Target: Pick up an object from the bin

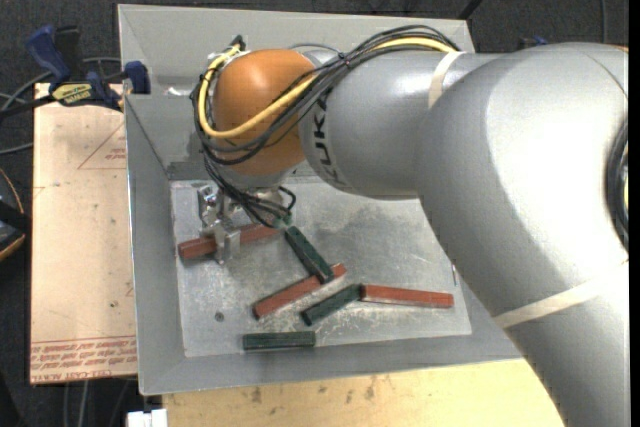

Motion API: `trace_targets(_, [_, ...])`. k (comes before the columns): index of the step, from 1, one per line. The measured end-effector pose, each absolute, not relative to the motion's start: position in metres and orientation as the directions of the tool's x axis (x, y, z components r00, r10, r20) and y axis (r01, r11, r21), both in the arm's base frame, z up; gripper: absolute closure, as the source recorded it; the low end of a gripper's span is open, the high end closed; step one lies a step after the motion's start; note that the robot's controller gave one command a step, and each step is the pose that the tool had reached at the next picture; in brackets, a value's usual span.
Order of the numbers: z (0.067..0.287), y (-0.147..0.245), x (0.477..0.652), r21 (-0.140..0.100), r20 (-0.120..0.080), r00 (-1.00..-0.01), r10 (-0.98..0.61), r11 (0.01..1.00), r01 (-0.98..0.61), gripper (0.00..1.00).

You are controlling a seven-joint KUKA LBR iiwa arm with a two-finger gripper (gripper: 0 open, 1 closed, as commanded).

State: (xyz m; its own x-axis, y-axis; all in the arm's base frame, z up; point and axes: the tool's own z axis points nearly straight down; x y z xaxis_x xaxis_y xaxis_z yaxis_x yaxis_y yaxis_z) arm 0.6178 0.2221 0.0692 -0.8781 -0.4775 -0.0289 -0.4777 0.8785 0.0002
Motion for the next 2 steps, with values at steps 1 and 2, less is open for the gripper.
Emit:
trace_targets(1, [0.074, 0.222, 0.617, 0.001, -0.02, -0.877, -0.48, 0.877, -0.48, 1.0])
trace_targets(2, [0.088, 0.221, 0.615, 0.001, -0.007, -0.877, -0.48, 0.877, -0.48, 1.0])
